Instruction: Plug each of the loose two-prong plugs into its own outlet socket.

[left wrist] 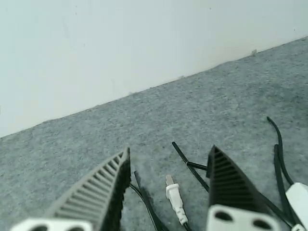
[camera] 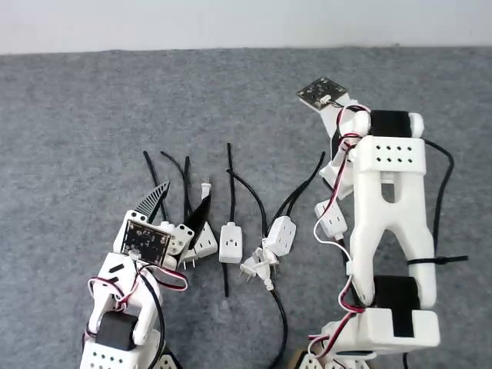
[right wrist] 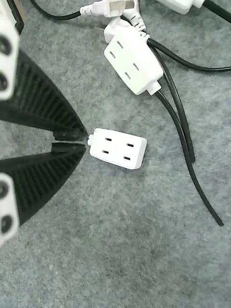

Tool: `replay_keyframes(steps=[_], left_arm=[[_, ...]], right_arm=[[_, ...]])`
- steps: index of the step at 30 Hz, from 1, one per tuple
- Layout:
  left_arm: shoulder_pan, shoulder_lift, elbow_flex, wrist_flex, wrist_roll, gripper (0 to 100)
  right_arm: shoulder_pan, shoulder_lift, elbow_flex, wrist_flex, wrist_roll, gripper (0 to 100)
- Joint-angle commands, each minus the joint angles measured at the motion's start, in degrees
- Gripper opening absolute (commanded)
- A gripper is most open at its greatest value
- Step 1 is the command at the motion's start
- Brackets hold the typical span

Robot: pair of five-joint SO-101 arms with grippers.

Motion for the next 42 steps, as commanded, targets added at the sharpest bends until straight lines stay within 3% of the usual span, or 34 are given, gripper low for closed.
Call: replay_keyframes(steps=[1,12,23,32,42], left_arm=[[0.00,-0.53,-0.57,-1.85,-0.88,26],[0.00,-0.53,-0.57,-1.85,-0.97,26],[0.00,-0.53,-0.66,-1.85,-0.97,26],[0.00,-0.53,-0.66,-1.85,-0.97,26],[0.44,-0.53,-0.57,-1.85,-2.37,26]], right_arm=[[-0.75,-0.48,-0.79,-0.66,-0.70,0.8],[-0.92,-0.48,10.20,-8.84,-0.70,0.8],[-0.92,-0.40,32.35,-29.58,-0.70,0.8],[-0.92,-0.40,43.43,-40.22,-0.70,0.8],[-0.92,-0.40,44.13,-41.36,-0.70,0.8]])
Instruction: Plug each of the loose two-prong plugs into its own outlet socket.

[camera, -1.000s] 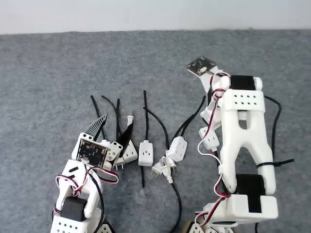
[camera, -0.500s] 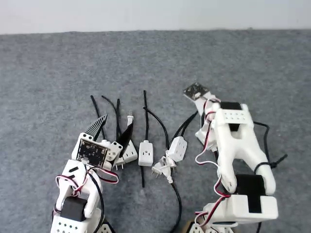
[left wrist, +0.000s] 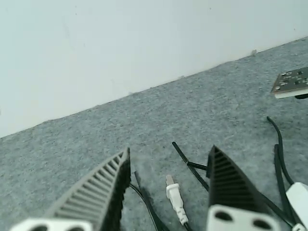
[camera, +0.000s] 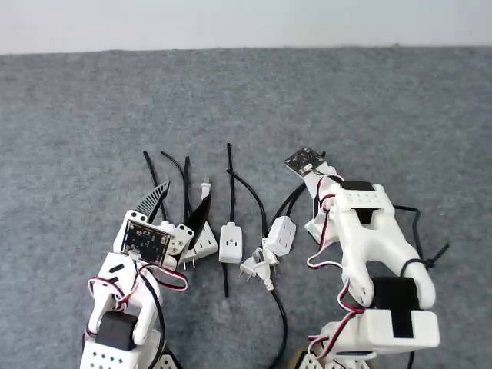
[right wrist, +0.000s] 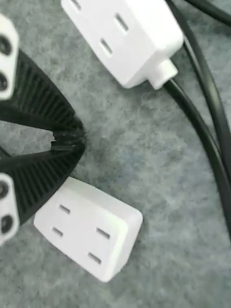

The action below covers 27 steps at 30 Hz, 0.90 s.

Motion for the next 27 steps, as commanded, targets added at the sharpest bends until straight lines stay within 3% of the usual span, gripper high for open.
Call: replay_keyframes(steps=[1,6,12,22,27], left_arm=[[0.53,-0.53,-0.57,-1.85,-2.29,26],[3.08,-0.53,-0.48,-1.85,-2.20,26],[5.10,-0.53,0.75,-4.04,-2.20,26],[-1.23,-0.62,0.75,-10.29,-2.11,26],[-2.29,-0.62,0.75,-10.55,-2.11,26]], right_arm=[[-0.48,-0.40,-0.09,-0.66,-0.62,0.8],[-10.33,-0.48,-0.09,-0.48,-1.32,0.8],[-25.45,-0.92,-6.33,-0.48,-14.15,0.8],[-30.81,-1.10,-22.15,-0.40,-42.11,0.8],[-32.75,-3.82,-26.46,-0.40,-46.86,0.8]])
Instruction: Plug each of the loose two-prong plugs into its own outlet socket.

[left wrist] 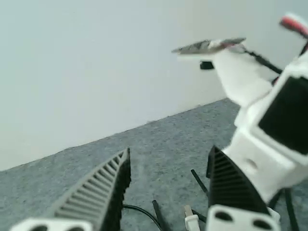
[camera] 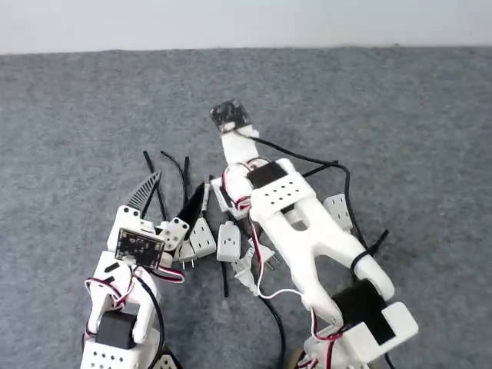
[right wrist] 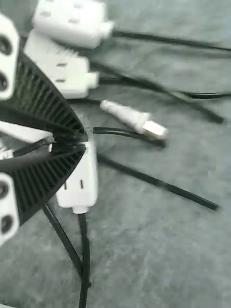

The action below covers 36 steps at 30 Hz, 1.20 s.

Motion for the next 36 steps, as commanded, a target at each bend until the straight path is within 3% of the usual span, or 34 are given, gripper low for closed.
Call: replay_keyframes(steps=[1,9,19,27,36], left_arm=[[-0.35,-0.70,-0.40,-1.49,-0.53,26],[-2.20,-0.70,-0.40,-3.60,2.37,26],[-2.20,-0.70,-0.40,-3.78,2.20,20],[0.53,-0.70,-1.27,-3.96,6.86,20],[0.53,-0.70,-0.92,-5.71,6.77,20]], right_arm=[[-3.47,-5.67,-5.63,-0.40,-2.99,0.8],[-8.22,-17.71,2.29,-6.81,4.13,1.1],[-7.87,-25.45,17.32,-23.96,-2.20,0.9],[-6.99,-28.97,19.16,-24.13,-2.20,0.9],[-6.81,-28.97,18.99,-24.22,-2.11,0.9]])
